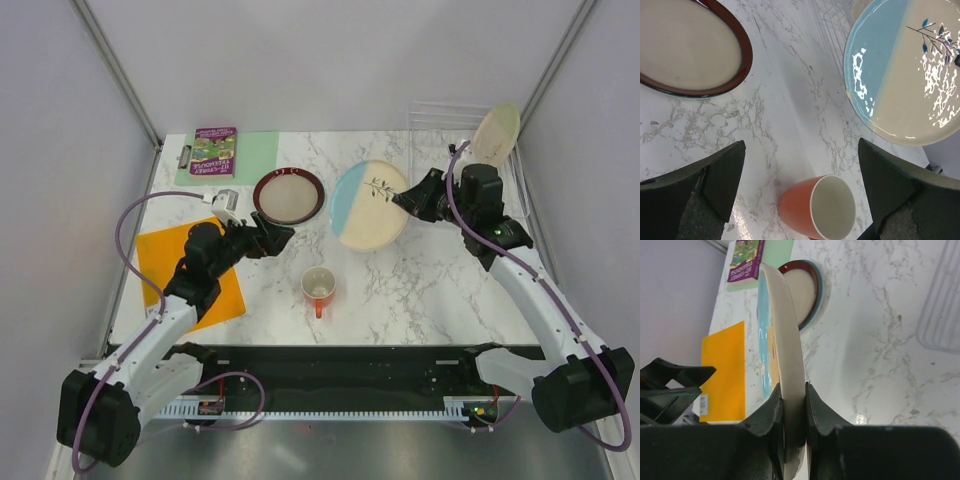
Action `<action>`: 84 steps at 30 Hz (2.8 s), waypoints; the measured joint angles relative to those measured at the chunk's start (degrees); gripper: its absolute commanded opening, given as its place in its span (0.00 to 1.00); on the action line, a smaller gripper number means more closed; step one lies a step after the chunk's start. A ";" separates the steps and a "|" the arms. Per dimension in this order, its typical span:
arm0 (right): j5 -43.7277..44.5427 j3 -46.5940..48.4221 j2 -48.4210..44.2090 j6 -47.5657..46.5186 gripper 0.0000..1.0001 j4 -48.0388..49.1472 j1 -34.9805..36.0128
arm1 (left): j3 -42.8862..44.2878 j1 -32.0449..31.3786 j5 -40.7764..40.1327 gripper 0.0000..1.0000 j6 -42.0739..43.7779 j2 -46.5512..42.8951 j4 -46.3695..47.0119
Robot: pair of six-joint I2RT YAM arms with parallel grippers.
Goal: Unload the plates from the dish rack
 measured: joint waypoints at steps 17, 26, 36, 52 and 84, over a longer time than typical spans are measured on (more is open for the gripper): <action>-2.43 -9.92 -1.40 12.68 0.00 19.54 11.72 | -1.62 0.00 4.76 0.97 -7.28 6.47 16.22; -1.31 -11.54 -0.11 14.38 0.00 23.17 17.09 | -2.78 -0.02 7.72 0.19 -10.97 7.78 22.56; -1.86 -12.04 0.15 17.07 0.47 26.77 15.87 | -3.50 1.70 7.74 0.02 -19.80 5.27 26.84; 13.62 -3.78 -0.46 4.98 0.87 12.68 17.44 | 14.53 -0.37 3.61 0.02 -2.25 10.34 1.07; 23.34 -5.11 0.70 -7.34 0.87 5.73 16.70 | 30.97 22.88 22.16 0.02 -18.84 57.24 19.41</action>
